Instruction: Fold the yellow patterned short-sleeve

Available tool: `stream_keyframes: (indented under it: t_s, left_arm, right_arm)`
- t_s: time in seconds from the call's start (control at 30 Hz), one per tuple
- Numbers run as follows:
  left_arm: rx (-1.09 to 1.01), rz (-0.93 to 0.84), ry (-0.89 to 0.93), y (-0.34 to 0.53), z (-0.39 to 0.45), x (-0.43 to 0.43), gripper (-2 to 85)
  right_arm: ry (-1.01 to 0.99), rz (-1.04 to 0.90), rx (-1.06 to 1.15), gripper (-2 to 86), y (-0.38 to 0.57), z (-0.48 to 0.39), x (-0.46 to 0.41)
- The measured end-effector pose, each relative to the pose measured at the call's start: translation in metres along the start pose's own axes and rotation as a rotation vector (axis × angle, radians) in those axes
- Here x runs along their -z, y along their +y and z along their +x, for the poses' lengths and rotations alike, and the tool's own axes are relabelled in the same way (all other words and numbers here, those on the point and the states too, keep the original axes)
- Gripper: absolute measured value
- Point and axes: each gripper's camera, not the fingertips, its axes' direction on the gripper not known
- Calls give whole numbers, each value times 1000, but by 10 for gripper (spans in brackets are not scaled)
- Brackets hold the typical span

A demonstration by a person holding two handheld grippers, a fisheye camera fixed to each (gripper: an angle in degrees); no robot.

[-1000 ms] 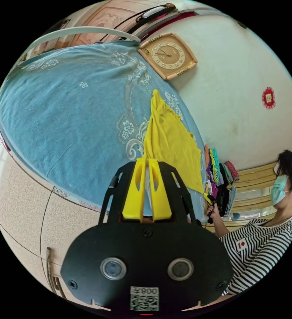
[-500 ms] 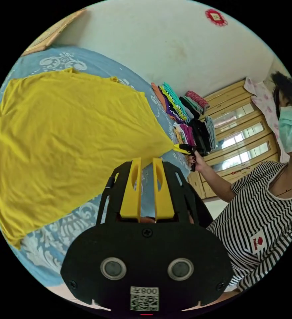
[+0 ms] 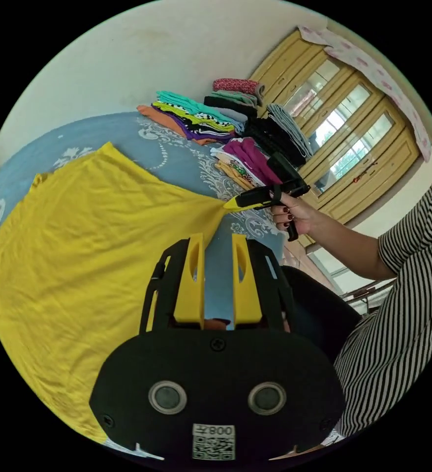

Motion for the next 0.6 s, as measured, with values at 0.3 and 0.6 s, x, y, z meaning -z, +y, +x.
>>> stream_keyframes:
  t_s: [0.3,0.6]
  left_arm:
    - [-182,-165,-384,-93,88,-79,34]
    - [-52,-30,-293,-122,102,-65,14]
  right_arm:
    - [47,-51,88,22,-36,-36,-6]
    - [148,46,163,69,-134,-49,-14]
